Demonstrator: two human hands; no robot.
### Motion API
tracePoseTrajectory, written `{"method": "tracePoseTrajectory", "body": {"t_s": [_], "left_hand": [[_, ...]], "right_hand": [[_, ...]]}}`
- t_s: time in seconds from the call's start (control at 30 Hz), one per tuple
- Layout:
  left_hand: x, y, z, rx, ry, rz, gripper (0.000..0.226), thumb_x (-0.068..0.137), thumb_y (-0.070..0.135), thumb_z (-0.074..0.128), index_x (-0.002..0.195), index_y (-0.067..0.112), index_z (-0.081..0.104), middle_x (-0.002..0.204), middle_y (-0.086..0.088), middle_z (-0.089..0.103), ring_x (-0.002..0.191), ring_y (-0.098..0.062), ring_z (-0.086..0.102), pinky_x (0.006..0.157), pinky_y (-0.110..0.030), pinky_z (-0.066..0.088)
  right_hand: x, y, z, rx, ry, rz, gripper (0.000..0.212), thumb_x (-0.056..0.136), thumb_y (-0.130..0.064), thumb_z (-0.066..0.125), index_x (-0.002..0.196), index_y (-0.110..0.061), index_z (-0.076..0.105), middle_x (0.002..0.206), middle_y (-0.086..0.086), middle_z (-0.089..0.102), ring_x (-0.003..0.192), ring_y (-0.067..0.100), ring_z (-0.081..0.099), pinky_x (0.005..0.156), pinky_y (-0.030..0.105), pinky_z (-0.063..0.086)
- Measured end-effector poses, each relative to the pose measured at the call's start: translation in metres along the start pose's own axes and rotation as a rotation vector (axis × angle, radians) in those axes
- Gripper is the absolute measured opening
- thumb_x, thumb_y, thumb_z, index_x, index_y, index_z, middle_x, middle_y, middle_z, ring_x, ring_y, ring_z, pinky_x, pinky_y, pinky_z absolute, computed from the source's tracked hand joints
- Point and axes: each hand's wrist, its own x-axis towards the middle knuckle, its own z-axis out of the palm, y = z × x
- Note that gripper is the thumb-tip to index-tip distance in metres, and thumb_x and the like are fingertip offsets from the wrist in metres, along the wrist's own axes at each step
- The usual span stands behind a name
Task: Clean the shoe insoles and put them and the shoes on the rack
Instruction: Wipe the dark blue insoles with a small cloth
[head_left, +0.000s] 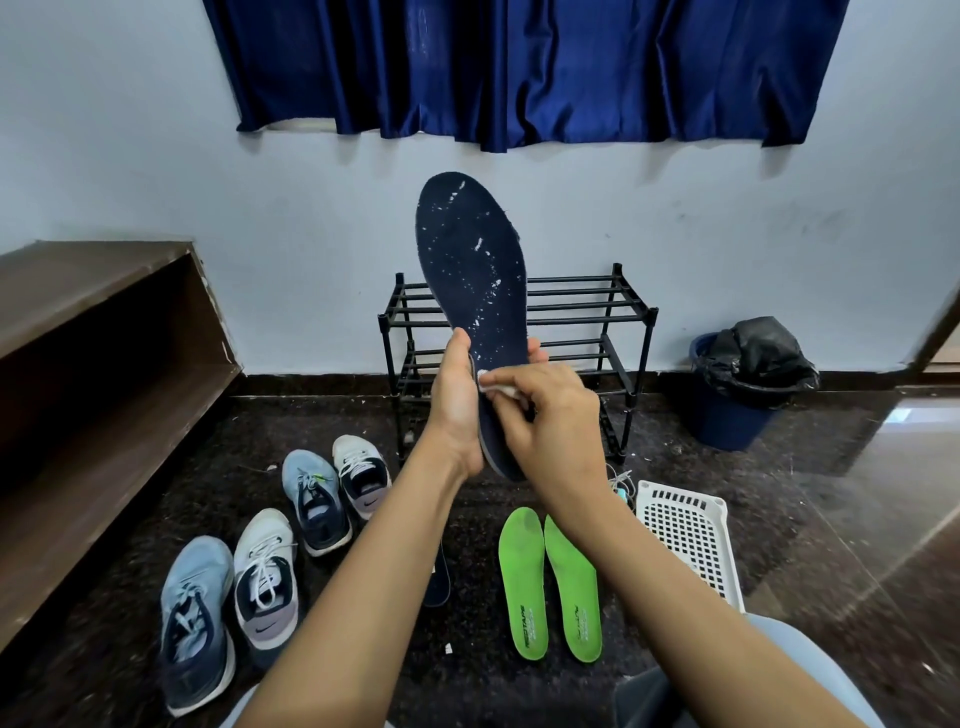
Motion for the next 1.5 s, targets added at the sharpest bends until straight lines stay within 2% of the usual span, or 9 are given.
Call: {"method": "tracePoseTrajectory", "body": {"t_s": [0.2, 0.4, 0.53, 0.73, 0.8, 0.9, 1.03, 1.3, 1.5], "left_hand": [[0.001, 0.011, -0.015, -0.062, 0.043, 0.059, 0.058, 0.103, 0.05, 0.022, 0.104, 0.008, 0.062, 0.099, -0.011, 0.068, 0.098, -0.027, 0.068, 0.091, -0.052, 0.049], [-0.002, -0.003, -0.005, -0.054, 0.025, 0.04, 0.07, 0.101, 0.054, 0.019, 0.091, 0.002, 0.065, 0.083, -0.011, 0.069, 0.08, -0.02, 0.066, 0.077, -0.029, 0.056], [0.001, -0.008, 0.0, -0.057, -0.007, 0.047, 0.069, 0.101, 0.055, 0.019, 0.089, 0.003, 0.064, 0.08, -0.009, 0.067, 0.078, -0.019, 0.064, 0.078, -0.03, 0.053], [0.006, 0.003, -0.015, -0.112, 0.013, 0.154, 0.067, 0.099, 0.061, 0.024, 0.092, 0.008, 0.064, 0.086, -0.007, 0.066, 0.08, -0.019, 0.064, 0.091, -0.049, 0.053], [0.004, 0.002, -0.014, -0.11, 0.008, 0.135, 0.069, 0.098, 0.062, 0.024, 0.086, 0.008, 0.065, 0.08, -0.007, 0.068, 0.075, -0.019, 0.065, 0.091, -0.045, 0.051], [0.001, -0.005, -0.005, -0.085, -0.002, 0.108, 0.074, 0.098, 0.063, 0.02, 0.083, 0.006, 0.065, 0.071, -0.007, 0.068, 0.066, -0.016, 0.065, 0.075, -0.032, 0.053], [0.0, -0.013, 0.003, -0.061, 0.0, 0.102, 0.07, 0.101, 0.058, 0.02, 0.086, 0.007, 0.065, 0.081, -0.007, 0.065, 0.071, -0.016, 0.064, 0.068, -0.023, 0.054], [0.005, -0.003, -0.011, -0.16, 0.031, 0.113, 0.066, 0.1, 0.059, 0.026, 0.09, 0.006, 0.064, 0.08, -0.007, 0.068, 0.078, -0.021, 0.067, 0.089, -0.044, 0.052], [0.004, -0.01, -0.005, -0.058, 0.063, 0.08, 0.072, 0.102, 0.056, 0.019, 0.087, 0.004, 0.065, 0.077, -0.01, 0.071, 0.073, -0.018, 0.069, 0.077, -0.031, 0.055]], "right_hand": [[-0.023, -0.005, 0.008, 0.06, -0.149, 0.001, 0.018, 0.073, -0.006, 0.069, 0.087, -0.016, 0.074, 0.087, -0.002, 0.07, 0.085, 0.017, 0.063, 0.08, 0.012, 0.04], [-0.009, -0.002, 0.006, -0.024, -0.04, 0.003, 0.019, 0.072, -0.003, 0.066, 0.086, -0.013, 0.072, 0.084, 0.0, 0.071, 0.082, 0.021, 0.061, 0.08, 0.017, 0.039], [-0.007, 0.001, 0.004, 0.01, -0.002, 0.053, 0.018, 0.074, -0.004, 0.067, 0.088, -0.014, 0.073, 0.085, 0.0, 0.071, 0.082, 0.02, 0.063, 0.079, 0.022, 0.043], [-0.014, 0.0, 0.004, 0.108, -0.203, 0.092, 0.02, 0.073, -0.004, 0.069, 0.086, -0.018, 0.075, 0.085, 0.0, 0.073, 0.081, 0.017, 0.066, 0.077, 0.023, 0.048], [-0.012, 0.0, 0.004, 0.066, -0.196, 0.062, 0.02, 0.073, -0.002, 0.069, 0.086, -0.017, 0.075, 0.083, 0.001, 0.071, 0.082, 0.019, 0.065, 0.077, 0.017, 0.044], [-0.004, 0.0, 0.004, -0.055, -0.154, -0.032, 0.018, 0.072, -0.003, 0.062, 0.084, -0.012, 0.072, 0.081, 0.003, 0.07, 0.08, 0.026, 0.062, 0.076, 0.019, 0.038], [0.006, 0.006, 0.0, -0.137, -0.077, -0.031, 0.019, 0.073, -0.004, 0.06, 0.086, -0.009, 0.072, 0.082, 0.007, 0.07, 0.081, 0.028, 0.062, 0.076, 0.024, 0.04], [-0.008, 0.006, 0.004, -0.063, -0.255, 0.039, 0.024, 0.073, -0.016, 0.057, 0.088, -0.017, 0.075, 0.084, 0.007, 0.071, 0.084, 0.025, 0.064, 0.078, 0.027, 0.047], [0.003, 0.007, 0.004, -0.172, -0.187, -0.067, 0.017, 0.071, -0.005, 0.057, 0.077, -0.011, 0.072, 0.075, 0.006, 0.069, 0.079, 0.031, 0.062, 0.07, 0.029, 0.046]]}}
